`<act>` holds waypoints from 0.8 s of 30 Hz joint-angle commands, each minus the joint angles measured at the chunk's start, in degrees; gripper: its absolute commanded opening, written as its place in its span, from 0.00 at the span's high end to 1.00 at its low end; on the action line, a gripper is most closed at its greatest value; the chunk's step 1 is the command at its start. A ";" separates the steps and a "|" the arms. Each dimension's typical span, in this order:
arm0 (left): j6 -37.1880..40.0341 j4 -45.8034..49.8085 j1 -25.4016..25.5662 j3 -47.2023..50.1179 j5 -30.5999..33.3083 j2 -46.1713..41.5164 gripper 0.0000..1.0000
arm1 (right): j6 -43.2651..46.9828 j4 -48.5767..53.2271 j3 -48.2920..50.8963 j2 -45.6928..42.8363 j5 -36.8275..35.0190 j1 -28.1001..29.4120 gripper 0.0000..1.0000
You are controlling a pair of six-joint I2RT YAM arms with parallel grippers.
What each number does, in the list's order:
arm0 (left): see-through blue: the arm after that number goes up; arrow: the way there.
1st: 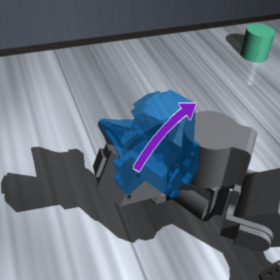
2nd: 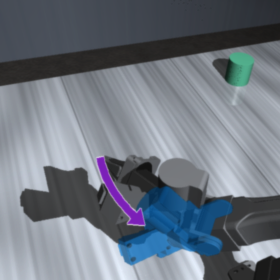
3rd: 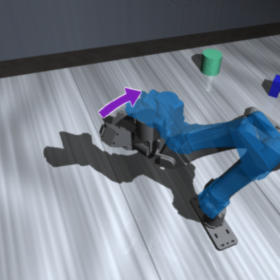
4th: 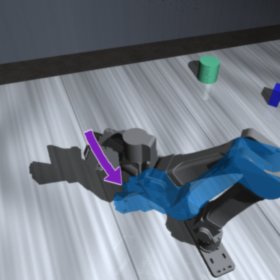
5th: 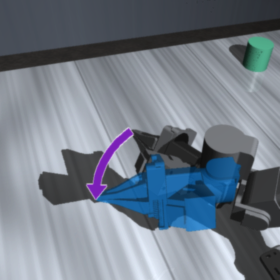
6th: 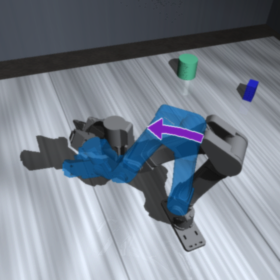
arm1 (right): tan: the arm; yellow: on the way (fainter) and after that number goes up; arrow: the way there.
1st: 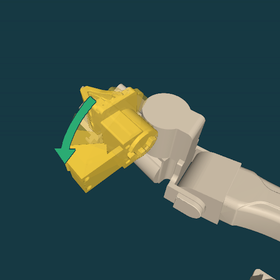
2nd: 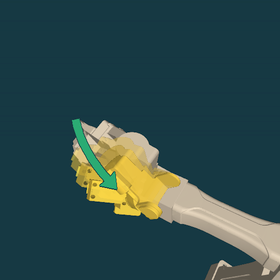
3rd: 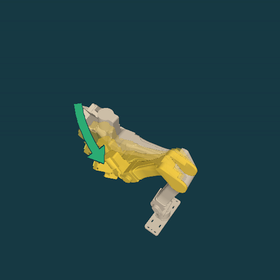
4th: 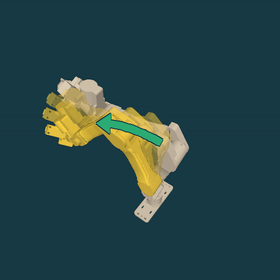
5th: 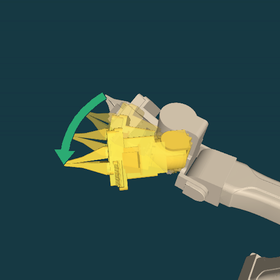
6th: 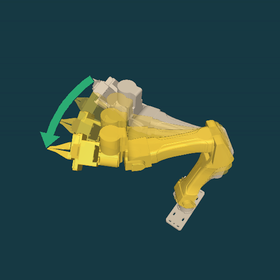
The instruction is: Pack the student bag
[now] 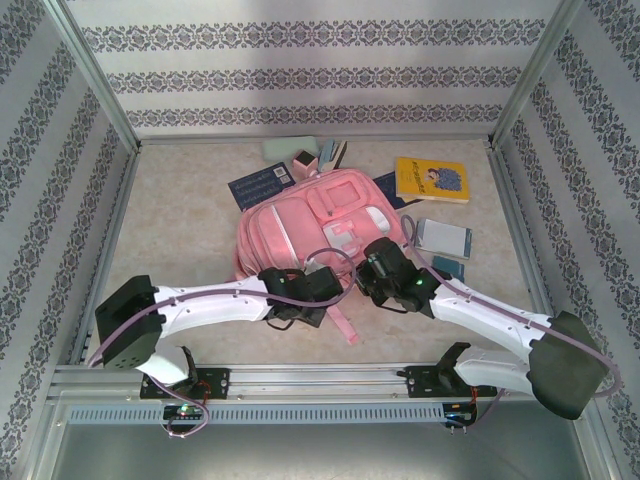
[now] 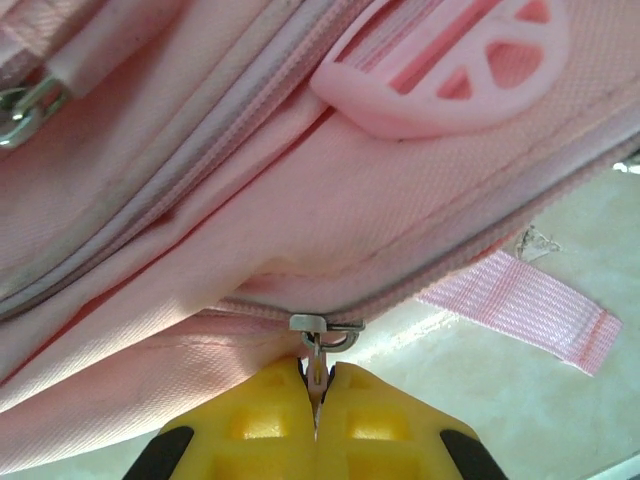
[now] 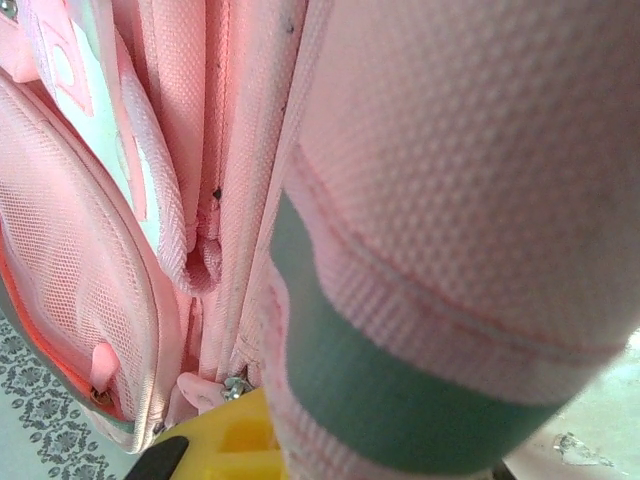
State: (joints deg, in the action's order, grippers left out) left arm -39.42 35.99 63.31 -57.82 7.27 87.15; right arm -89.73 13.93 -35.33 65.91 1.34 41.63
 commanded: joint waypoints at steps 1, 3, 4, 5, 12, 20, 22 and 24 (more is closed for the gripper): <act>-0.13 5.35 -0.16 3.32 -1.78 -2.62 1.00 | 2.73 -1.43 0.44 -1.48 -2.58 -2.46 1.00; -0.03 5.41 -0.20 4.45 -2.29 -3.28 1.00 | 3.87 -1.46 0.51 -1.10 -2.07 -3.22 1.00; 0.08 5.35 -0.25 5.00 -2.47 -3.58 1.00 | 4.31 -1.21 0.40 -0.85 -1.74 -3.50 1.00; 0.03 5.62 -0.30 5.50 -2.52 -3.89 1.00 | 4.84 -1.04 0.35 -0.62 -1.37 -3.92 1.00; -0.38 7.97 -0.92 8.71 -2.61 -7.99 1.00 | 7.49 -1.07 0.87 0.75 0.30 -6.27 1.00; 0.57 9.30 -2.56 12.22 -3.22 -13.97 1.00 | 12.28 -0.93 0.33 3.59 3.14 -10.17 1.00; 0.83 9.66 -2.90 12.85 -3.33 -15.13 1.00 | 14.24 -0.32 -0.53 4.97 4.21 -11.30 1.00; 1.08 10.20 -3.10 13.13 -3.64 -16.11 1.00 | 16.31 0.99 -1.85 6.48 4.87 -12.64 1.00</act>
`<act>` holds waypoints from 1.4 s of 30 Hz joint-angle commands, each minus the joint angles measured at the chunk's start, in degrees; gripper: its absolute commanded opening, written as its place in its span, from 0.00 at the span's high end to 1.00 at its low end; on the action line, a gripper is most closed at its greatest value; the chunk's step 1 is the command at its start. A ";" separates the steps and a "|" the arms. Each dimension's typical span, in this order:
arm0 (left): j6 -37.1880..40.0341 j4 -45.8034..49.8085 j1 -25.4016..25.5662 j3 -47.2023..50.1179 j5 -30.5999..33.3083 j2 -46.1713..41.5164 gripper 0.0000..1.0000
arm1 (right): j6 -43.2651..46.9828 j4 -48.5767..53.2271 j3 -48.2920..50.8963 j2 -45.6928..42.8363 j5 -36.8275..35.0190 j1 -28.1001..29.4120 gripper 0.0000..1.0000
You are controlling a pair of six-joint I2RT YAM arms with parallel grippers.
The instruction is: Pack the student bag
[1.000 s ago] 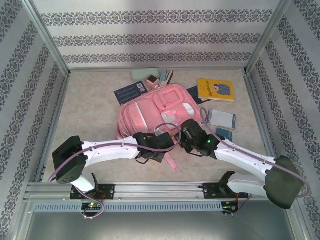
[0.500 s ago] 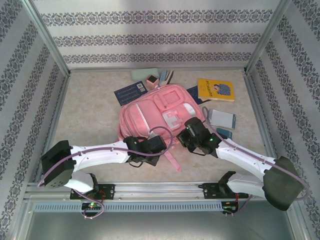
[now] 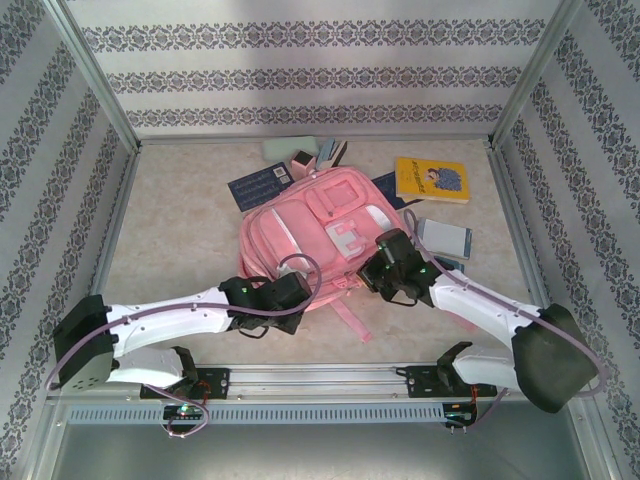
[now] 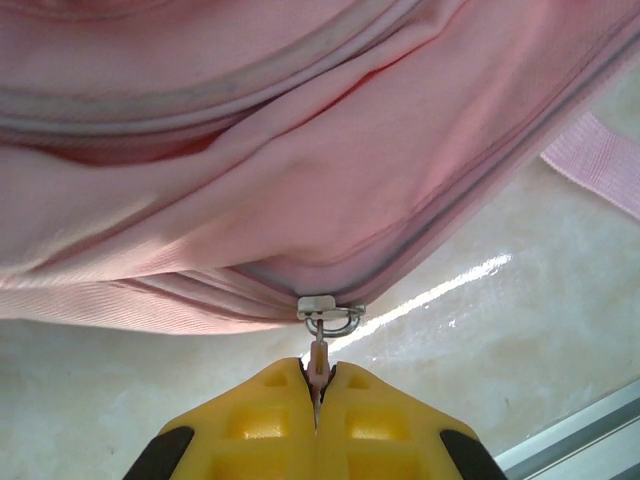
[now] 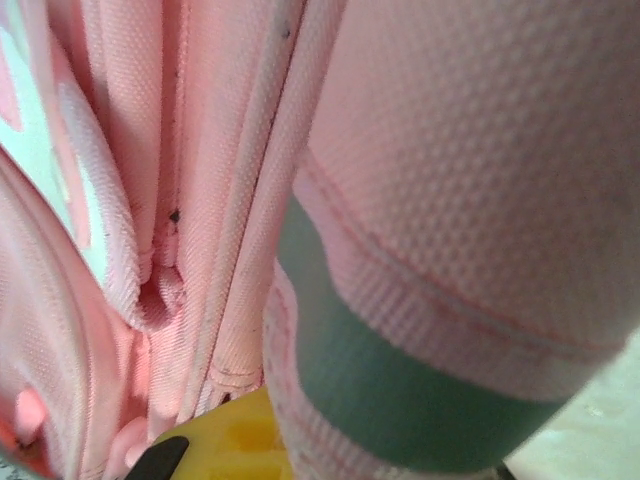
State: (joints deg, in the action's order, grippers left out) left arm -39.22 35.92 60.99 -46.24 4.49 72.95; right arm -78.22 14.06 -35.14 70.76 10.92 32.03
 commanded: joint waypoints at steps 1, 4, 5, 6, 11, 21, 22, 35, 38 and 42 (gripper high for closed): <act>1.00 10.52 -0.87 1.67 -1.12 -2.41 1.00 | 5.84 1.21 -2.58 2.42 -4.25 -3.68 1.00; 1.64 10.60 -0.87 2.27 -2.59 -3.96 1.00 | 8.78 2.31 -4.07 4.70 -3.05 -6.00 1.00; 1.78 10.58 -0.87 2.49 -3.05 -4.54 1.00 | 10.00 2.50 -4.63 5.50 -2.39 -6.83 1.00; 1.78 10.44 -0.87 2.55 -3.44 -5.10 1.00 | 11.40 2.90 -5.32 6.33 -1.89 -7.57 1.00; 2.11 7.86 -0.92 2.07 -7.58 -5.87 1.00 | 19.70 7.90 -11.91 10.97 1.71 -9.79 0.81; 3.72 1.54 -0.61 -6.70 -14.76 -1.84 1.00 | 24.87 20.63 -12.97 -4.42 0.70 -8.41 0.21; 4.20 1.19 -0.61 -7.69 -15.65 -1.10 1.00 | 23.83 20.48 -11.42 -6.63 2.70 -8.11 0.22; 7.44 -3.19 -0.26 -15.79 -19.83 8.00 1.00 | 5.58 9.07 4.65 -23.00 11.46 0.05 0.23; 7.75 -3.72 -0.26 -16.82 -20.85 8.94 1.00 | 5.88 8.48 6.22 -21.24 10.44 0.75 0.25; 7.83 -4.91 -0.09 -17.13 -22.32 9.15 1.00 | 2.31 -1.54 10.23 -18.25 11.95 1.30 0.29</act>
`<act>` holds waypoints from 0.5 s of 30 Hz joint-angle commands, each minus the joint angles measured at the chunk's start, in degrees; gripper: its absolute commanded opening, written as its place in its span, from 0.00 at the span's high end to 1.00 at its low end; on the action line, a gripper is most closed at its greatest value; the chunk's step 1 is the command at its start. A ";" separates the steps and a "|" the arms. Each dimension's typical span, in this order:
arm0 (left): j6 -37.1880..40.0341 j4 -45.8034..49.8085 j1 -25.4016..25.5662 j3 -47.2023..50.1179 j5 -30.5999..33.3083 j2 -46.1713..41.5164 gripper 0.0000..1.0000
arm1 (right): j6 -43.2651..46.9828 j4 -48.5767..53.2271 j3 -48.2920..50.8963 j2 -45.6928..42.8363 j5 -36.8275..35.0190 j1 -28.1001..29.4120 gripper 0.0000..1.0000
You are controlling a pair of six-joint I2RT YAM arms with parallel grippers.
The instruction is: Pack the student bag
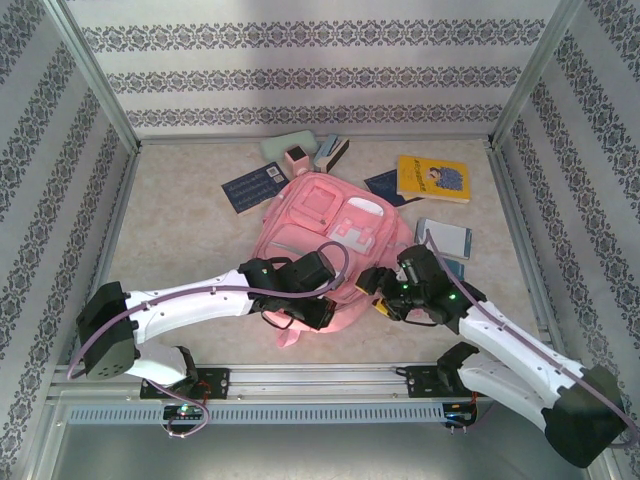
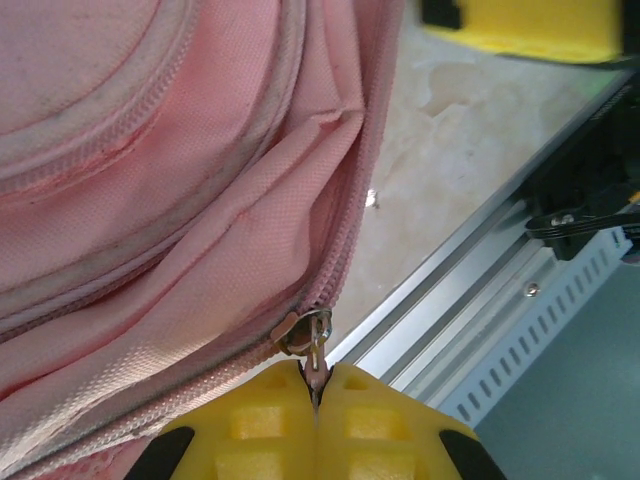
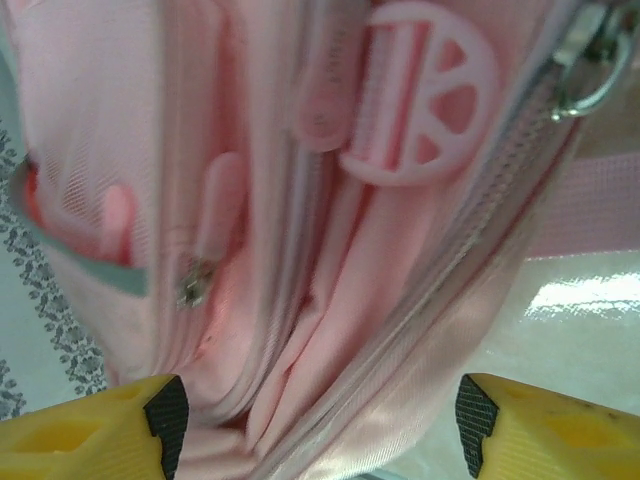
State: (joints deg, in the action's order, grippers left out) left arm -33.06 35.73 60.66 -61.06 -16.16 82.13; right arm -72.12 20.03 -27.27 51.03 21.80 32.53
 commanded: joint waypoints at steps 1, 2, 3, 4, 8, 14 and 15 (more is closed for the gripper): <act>1.76 -4.70 0.24 -2.42 -1.84 -0.02 1.00 | -3.59 -8.96 2.50 2.16 0.63 1.10 0.31; 1.85 -4.66 0.27 -2.48 -2.03 0.04 1.00 | -2.65 -8.81 2.00 3.06 -0.29 1.29 0.34; 1.94 -4.63 0.33 -2.57 -2.28 0.01 1.00 | -1.98 -8.14 1.41 3.88 -1.22 1.45 0.41; 1.99 -4.53 0.33 -2.59 -2.52 -0.02 1.00 | -1.52 -8.21 1.25 4.40 -1.61 1.47 0.49; 2.71 -2.48 0.34 -2.41 -1.76 -0.10 1.00 | 0.49 -5.41 0.43 4.85 -4.40 0.92 0.87; 3.70 2.41 0.00 -0.37 2.29 -1.00 1.00 | 3.23 -0.12 0.57 3.21 -4.38 -4.67 1.00; 3.70 2.90 -0.10 0.29 2.68 -1.40 1.00 | 3.75 0.22 0.66 2.88 -3.95 -5.73 1.00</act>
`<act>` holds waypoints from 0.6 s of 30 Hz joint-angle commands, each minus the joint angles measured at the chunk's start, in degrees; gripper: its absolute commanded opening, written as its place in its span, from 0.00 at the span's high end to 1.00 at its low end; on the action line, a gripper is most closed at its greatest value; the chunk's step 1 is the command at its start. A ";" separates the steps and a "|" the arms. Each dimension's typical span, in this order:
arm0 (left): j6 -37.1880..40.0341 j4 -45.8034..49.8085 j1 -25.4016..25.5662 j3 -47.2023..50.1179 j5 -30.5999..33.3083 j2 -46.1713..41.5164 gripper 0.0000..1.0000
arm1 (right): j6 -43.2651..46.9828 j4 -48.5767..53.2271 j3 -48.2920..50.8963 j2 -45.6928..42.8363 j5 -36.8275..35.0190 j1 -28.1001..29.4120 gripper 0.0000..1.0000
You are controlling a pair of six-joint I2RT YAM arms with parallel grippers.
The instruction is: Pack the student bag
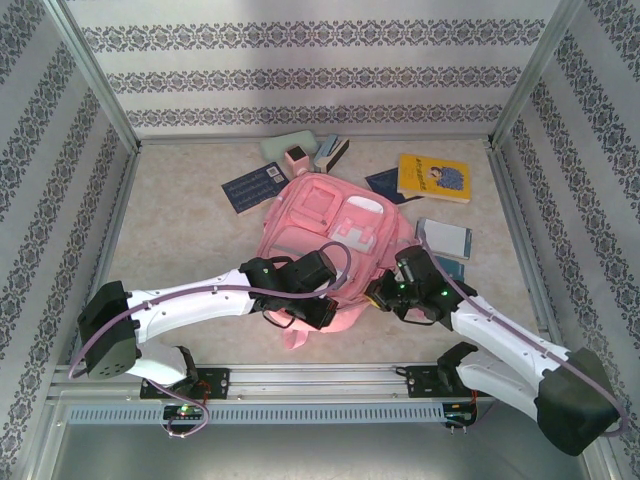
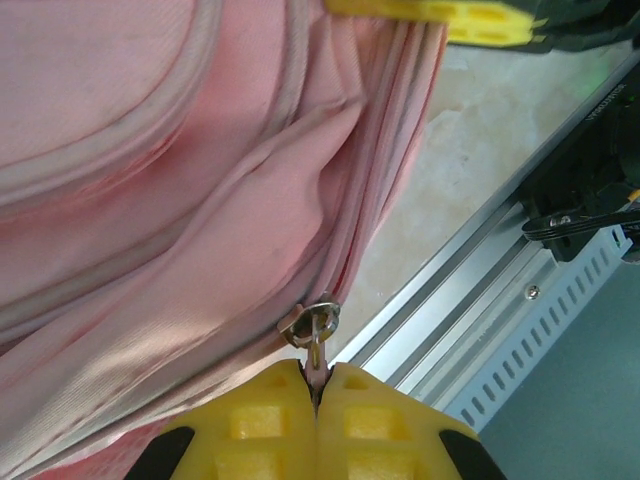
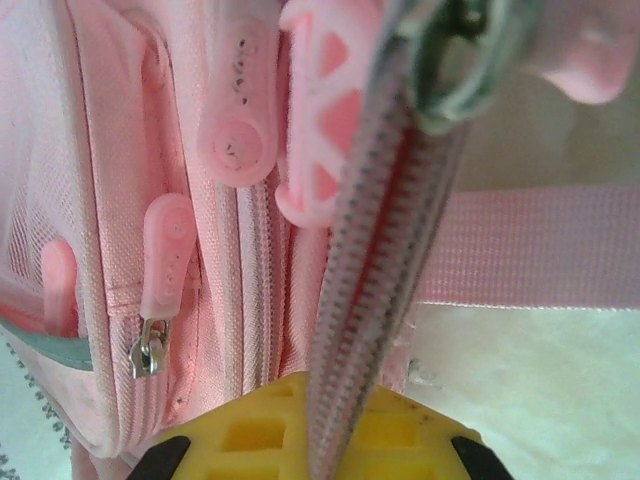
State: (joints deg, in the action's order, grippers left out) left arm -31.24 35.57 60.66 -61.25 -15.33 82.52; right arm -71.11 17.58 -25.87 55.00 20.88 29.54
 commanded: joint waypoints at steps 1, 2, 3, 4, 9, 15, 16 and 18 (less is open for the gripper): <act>1.89 3.50 -0.24 1.13 2.12 -2.16 1.00 | 3.26 3.00 -0.64 -1.32 -2.60 -3.75 1.00; 1.87 3.90 -0.34 1.72 2.42 -2.62 1.00 | 3.70 3.39 -0.82 -1.38 -2.32 -4.48 1.00; 1.89 4.33 -0.58 2.25 2.92 -3.09 1.00 | 4.31 3.90 -0.97 -1.39 -2.18 -5.21 1.00; 1.89 4.71 -0.63 2.81 3.26 -3.60 1.00 | 4.99 4.55 -1.30 -1.38 -2.17 -5.87 1.00; 1.89 6.00 -2.35 5.39 4.35 -6.24 1.00 | 8.72 7.21 -2.57 -0.10 -1.58 -9.76 1.00; 2.14 6.64 -3.79 7.56 4.35 -8.19 1.00 | 14.22 10.56 -4.23 2.01 -1.60 -15.65 1.00; 2.11 6.66 -4.01 7.86 4.27 -8.32 1.00 | 14.96 11.09 -4.49 2.25 -1.80 -16.64 1.00; 2.17 6.46 -4.30 8.64 4.17 -8.56 1.00 | 16.75 12.32 -5.26 2.93 -2.31 -18.73 1.00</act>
State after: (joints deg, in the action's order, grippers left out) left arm -30.15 38.35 57.49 -53.78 -12.78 75.88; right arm -58.85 27.09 -28.77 57.41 24.05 13.78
